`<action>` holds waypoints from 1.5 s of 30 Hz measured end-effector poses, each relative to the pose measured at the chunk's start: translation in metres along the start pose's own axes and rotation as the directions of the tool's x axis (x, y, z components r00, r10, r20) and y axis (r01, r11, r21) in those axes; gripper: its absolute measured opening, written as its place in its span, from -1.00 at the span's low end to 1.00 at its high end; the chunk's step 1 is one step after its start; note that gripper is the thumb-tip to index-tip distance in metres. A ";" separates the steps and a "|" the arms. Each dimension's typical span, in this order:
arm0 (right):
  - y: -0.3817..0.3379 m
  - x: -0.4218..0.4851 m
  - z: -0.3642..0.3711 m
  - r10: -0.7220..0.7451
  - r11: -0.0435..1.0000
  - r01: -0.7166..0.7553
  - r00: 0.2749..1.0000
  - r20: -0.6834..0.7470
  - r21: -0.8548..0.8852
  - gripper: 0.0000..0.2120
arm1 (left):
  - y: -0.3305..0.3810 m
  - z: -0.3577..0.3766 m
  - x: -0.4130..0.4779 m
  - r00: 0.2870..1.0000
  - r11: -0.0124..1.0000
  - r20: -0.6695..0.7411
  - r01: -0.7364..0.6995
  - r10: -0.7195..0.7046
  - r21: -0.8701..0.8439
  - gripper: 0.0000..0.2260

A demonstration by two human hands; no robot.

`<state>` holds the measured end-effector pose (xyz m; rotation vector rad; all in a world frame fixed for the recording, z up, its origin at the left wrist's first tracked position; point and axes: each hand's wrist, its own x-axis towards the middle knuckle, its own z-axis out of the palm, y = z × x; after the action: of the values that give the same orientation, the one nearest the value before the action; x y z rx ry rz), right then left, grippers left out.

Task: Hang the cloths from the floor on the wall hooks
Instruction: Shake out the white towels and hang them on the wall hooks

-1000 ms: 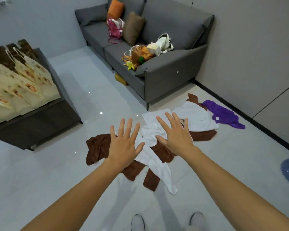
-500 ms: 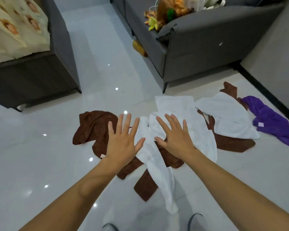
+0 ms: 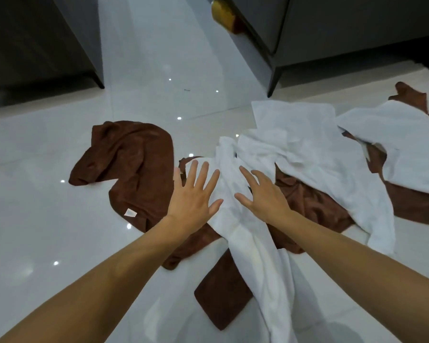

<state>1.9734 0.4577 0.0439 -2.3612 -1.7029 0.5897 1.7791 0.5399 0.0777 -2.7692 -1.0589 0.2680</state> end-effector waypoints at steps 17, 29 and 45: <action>0.040 0.019 0.072 0.018 0.947 -0.078 0.981 0.192 0.311 -0.44 | 0.031 0.094 0.018 0.960 0.985 0.221 -0.167 0.173 -0.046 -0.42; 0.100 0.004 0.014 0.087 0.958 -0.127 0.983 0.161 0.256 -0.67 | 0.057 0.100 0.037 0.875 0.880 0.359 -0.142 0.325 -0.452 -0.43; 0.108 -0.020 0.017 0.058 0.946 -0.162 0.937 0.343 0.280 -0.42 | 0.111 0.091 0.050 0.967 0.791 0.254 0.125 0.039 -0.599 -0.83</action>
<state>2.0547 0.4014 -0.0059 -2.2372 -1.4630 1.2363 1.8664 0.4996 -0.0400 -3.3424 -1.4985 0.3282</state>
